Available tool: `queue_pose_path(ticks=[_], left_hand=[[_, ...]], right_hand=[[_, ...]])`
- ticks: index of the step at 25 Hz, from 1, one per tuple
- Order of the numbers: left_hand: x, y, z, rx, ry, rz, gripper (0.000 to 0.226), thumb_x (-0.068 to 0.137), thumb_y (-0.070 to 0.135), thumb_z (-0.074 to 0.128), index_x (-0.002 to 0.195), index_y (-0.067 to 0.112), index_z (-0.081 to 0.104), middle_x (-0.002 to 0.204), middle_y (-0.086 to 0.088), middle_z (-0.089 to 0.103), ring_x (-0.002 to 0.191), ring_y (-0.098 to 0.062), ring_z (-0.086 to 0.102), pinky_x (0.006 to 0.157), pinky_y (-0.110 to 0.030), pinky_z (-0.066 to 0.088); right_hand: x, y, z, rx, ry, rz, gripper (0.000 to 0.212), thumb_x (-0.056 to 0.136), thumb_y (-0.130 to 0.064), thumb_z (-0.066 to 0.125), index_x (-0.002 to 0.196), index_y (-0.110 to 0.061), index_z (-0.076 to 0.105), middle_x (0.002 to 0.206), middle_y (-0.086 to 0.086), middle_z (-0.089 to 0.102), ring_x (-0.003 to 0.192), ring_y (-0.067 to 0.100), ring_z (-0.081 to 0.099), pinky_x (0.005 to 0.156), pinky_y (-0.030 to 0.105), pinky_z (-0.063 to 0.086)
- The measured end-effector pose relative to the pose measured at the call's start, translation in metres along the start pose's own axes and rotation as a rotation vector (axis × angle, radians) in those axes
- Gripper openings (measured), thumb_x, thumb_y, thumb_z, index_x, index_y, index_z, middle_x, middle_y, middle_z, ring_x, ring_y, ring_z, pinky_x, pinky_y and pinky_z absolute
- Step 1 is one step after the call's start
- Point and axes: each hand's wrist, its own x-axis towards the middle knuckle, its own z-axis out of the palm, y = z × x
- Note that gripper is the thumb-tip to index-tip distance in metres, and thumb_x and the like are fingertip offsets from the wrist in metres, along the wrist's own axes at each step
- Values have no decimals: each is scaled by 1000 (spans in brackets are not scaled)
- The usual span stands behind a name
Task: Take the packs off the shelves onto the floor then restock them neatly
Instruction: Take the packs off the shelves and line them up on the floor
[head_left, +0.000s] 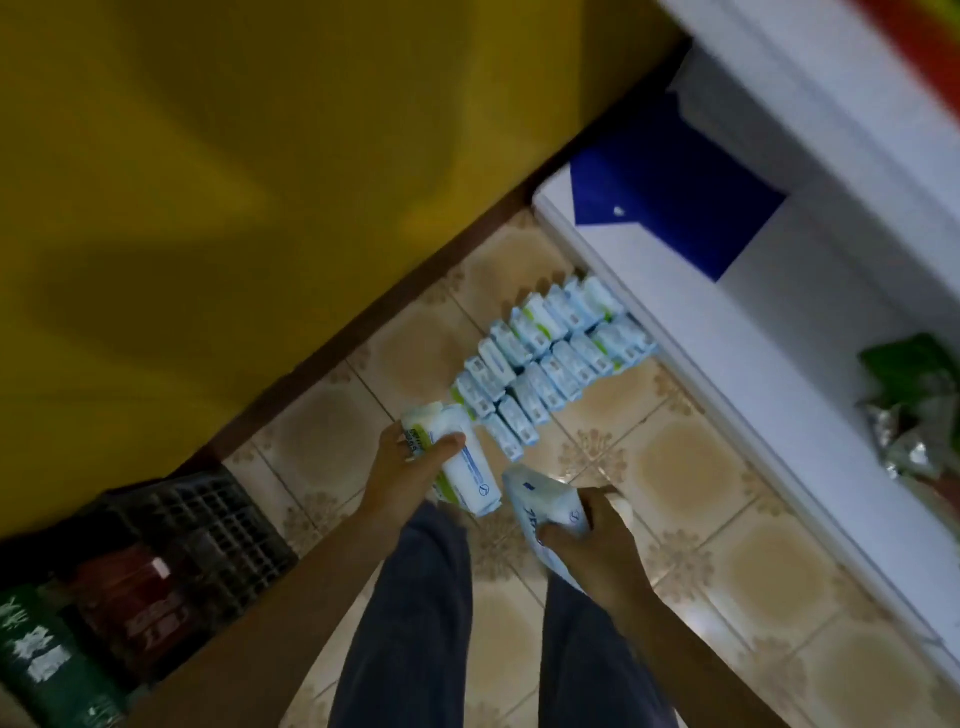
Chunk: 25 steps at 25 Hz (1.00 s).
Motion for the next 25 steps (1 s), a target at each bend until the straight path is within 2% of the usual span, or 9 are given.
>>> queue_pose_path(ticks=[3, 7, 9, 12, 14, 16, 19, 23, 25], left_hand=[[95, -50, -7, 59, 40, -98, 94, 51, 52, 88, 129, 10, 54, 119, -14, 65, 102, -27, 66, 77, -36, 57], [215, -104, 14, 25, 101, -176, 58, 74, 25, 81, 122, 4, 57, 115, -9, 64, 97, -25, 63, 75, -31, 50], [276, -130, 30, 12, 53, -226, 71, 73, 37, 79, 130, 5, 51, 113, -13, 61, 89, -26, 61, 76, -39, 53], [340, -154, 51, 23, -89, -348, 62, 92, 41, 58, 144, 15, 39, 139, -13, 47, 115, -32, 53, 87, -40, 45], [364, -167, 62, -127, -41, -431, 55, 95, 35, 56, 145, 21, 37, 139, -8, 43, 117, -28, 49, 90, -34, 43], [375, -180, 70, -159, -19, -392, 53, 94, 27, 57, 143, 22, 37, 126, -6, 50, 103, -23, 52, 82, -29, 43], [372, -194, 70, -70, 3, -233, 54, 96, 3, 50, 145, 15, 31, 122, -10, 50, 105, -22, 51, 74, -29, 44], [372, -199, 63, 105, -18, -143, 62, 89, 5, 59, 145, 17, 34, 138, -22, 48, 123, -39, 50, 100, -52, 41], [368, -201, 59, 265, -66, -152, 68, 86, 15, 63, 146, 23, 33, 138, -17, 50, 124, -38, 50, 102, -51, 41]], right_hand=[[68, 33, 58, -189, 109, -23, 36, 75, -41, 65, 103, -18, 60, 92, 3, 60, 82, 20, 61, 64, 25, 49], [178, 87, 129, -435, 61, 29, 42, 84, -40, 62, 119, -19, 53, 107, 6, 56, 100, 26, 58, 85, 40, 50], [234, 112, 154, -511, 67, -7, 45, 87, -42, 61, 124, -19, 49, 113, 6, 56, 105, 26, 58, 87, 37, 48], [307, 134, 177, -600, 123, -66, 45, 87, -37, 62, 125, -18, 46, 117, 6, 53, 110, 26, 54, 86, 37, 44], [338, 142, 186, -720, 174, -106, 40, 88, -30, 60, 123, -16, 46, 118, 7, 53, 110, 27, 53, 84, 38, 44], [356, 147, 186, -868, 205, -153, 31, 92, -27, 55, 119, -15, 48, 116, 6, 54, 107, 26, 55, 79, 37, 43], [365, 146, 182, -995, 194, -212, 24, 96, -26, 48, 116, -14, 48, 112, 4, 59, 99, 25, 61, 71, 32, 36], [361, 141, 177, -922, 134, -168, 25, 96, -31, 49, 116, -15, 49, 111, 3, 60, 98, 26, 62, 70, 31, 36], [355, 138, 172, -821, 69, -123, 29, 94, -34, 53, 117, -16, 49, 112, 4, 59, 101, 27, 60, 72, 31, 38]])
